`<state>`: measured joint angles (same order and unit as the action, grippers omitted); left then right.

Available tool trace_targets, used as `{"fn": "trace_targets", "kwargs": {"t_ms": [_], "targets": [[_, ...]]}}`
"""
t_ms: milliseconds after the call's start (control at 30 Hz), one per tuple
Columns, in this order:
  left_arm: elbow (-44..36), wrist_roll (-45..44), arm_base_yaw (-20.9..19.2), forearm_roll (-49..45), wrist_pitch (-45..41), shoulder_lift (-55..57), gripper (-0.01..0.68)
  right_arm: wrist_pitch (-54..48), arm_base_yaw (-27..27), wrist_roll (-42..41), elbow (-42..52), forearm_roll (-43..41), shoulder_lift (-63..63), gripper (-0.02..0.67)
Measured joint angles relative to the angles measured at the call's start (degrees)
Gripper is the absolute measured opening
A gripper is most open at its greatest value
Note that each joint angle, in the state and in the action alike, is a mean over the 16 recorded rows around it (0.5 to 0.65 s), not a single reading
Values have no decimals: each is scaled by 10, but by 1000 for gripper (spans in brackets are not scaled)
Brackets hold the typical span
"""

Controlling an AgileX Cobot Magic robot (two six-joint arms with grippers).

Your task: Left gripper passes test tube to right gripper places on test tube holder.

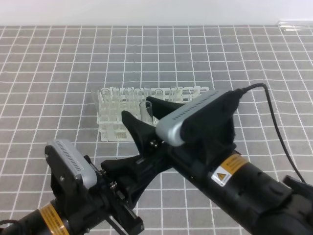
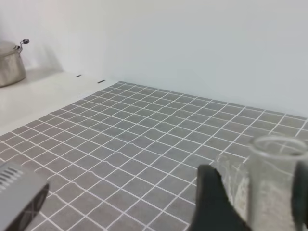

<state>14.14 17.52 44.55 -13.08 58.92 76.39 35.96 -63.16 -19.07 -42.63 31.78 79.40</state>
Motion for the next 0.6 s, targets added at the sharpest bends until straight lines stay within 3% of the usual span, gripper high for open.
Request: {"fn": "trace_targets", "kwargs": {"t_ms": [600], "targets": [[-1,-4,0,4,-4,0,35,-1,1,4,-15,-20,18,335]]}}
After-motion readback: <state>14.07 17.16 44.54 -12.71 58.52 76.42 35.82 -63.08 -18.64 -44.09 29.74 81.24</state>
